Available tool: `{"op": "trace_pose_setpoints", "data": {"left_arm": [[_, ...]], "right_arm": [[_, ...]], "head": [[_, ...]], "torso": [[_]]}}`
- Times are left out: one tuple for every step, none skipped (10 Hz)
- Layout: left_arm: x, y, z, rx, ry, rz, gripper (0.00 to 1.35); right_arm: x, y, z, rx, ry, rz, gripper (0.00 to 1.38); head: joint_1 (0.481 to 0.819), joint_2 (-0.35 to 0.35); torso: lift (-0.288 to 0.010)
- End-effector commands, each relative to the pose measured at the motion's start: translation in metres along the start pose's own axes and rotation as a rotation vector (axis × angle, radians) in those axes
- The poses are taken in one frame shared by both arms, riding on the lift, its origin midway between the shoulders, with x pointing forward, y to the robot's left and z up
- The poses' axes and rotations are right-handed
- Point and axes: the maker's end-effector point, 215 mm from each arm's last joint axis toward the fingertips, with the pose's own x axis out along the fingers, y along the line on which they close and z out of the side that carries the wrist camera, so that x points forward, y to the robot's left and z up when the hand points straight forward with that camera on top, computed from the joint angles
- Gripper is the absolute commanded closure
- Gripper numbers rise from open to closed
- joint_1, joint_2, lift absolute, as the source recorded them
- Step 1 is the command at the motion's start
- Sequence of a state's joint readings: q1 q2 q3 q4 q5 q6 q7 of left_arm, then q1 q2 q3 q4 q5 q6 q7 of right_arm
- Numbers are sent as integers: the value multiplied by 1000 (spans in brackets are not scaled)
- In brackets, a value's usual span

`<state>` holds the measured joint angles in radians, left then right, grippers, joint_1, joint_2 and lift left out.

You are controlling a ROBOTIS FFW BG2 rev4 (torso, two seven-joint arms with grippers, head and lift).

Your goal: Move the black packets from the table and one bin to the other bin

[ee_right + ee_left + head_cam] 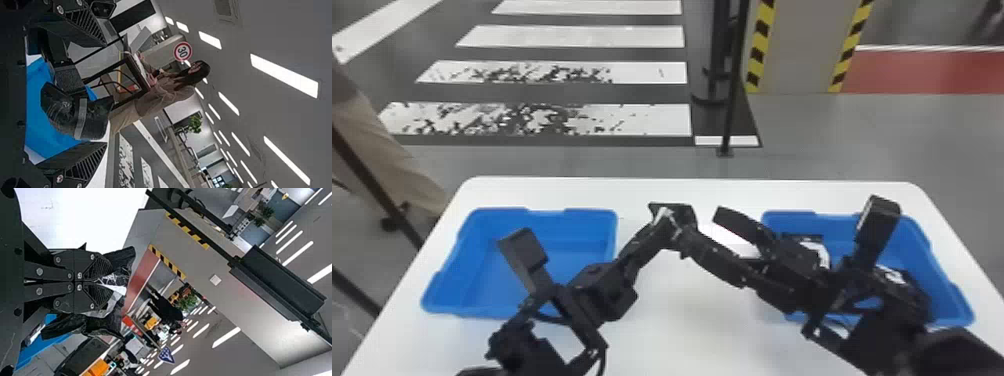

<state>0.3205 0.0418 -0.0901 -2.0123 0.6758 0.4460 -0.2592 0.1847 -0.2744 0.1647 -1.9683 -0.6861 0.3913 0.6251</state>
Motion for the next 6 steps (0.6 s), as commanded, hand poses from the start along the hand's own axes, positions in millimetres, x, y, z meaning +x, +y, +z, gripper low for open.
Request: {"op": "trace_pose_setpoints", "data": {"left_arm": [[4,-10,0,-8,-3,-24,1205],[4,-12,1,-14,-8,-28,1205],[3,-9,2,-17,-12,-24,1205],[2,-11,1,-20,-13,-28,1205],[3,-12,2,-18,-12,-34,1205],[3,-14,1,-20,-12,-38,1205]], "right_arm": [[4,-1,-4,1,8,5,131],[5,-4,0,-13,3,-1,131],[5,-7,3,-26,-5,-7,131],[6,-13,8,-39,-13,-17,131],[8,-16,12,-54,-20,-22,131],[9,-19,15,-71,-19,-29,137]], "head": [[695,37],[695,37],[695,32],[695,30],[695,28],[695,23]], "torso": [[-110],[-110],[-110],[-110],[-110],[-110]]}}
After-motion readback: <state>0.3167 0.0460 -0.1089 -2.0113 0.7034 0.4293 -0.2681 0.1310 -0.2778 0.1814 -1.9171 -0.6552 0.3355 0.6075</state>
